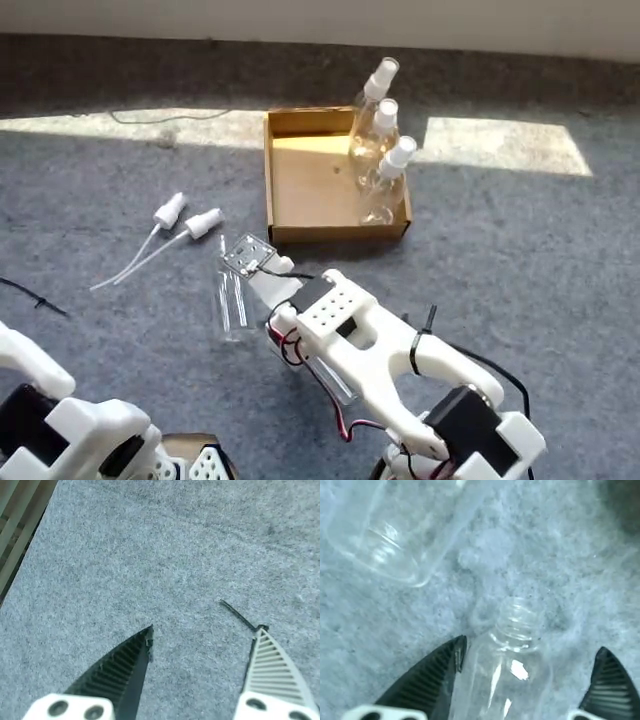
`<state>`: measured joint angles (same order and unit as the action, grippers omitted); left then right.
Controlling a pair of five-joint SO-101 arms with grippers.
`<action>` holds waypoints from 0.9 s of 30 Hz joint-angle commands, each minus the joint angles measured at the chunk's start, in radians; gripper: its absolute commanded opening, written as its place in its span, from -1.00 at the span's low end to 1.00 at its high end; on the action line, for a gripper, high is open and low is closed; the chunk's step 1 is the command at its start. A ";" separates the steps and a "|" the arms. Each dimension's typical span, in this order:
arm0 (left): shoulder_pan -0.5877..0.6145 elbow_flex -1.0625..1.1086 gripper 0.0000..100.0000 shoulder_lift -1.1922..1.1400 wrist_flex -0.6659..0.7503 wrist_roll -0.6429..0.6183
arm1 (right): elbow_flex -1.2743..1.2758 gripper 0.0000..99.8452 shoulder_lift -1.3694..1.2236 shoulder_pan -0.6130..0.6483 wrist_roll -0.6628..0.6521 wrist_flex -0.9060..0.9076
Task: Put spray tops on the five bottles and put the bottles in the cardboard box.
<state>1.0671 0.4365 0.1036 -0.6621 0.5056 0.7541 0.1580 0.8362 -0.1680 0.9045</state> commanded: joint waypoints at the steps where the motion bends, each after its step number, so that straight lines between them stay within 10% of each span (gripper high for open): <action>1: 0.007 -0.004 -0.42 0.002 0.017 0.006 | -0.004 -0.28 0.071 0.001 0.008 0.019; 21: 0.007 -0.004 -0.42 0.001 0.017 0.006 | -0.125 -0.29 -0.091 -0.001 0.092 0.036; 27: 0.007 -0.004 -0.42 0.001 0.017 0.006 | -0.125 -0.57 -0.094 -0.001 0.092 0.038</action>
<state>1.0671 0.4365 0.1036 -0.6621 0.5056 0.6728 0.0598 0.8378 -0.0836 0.9505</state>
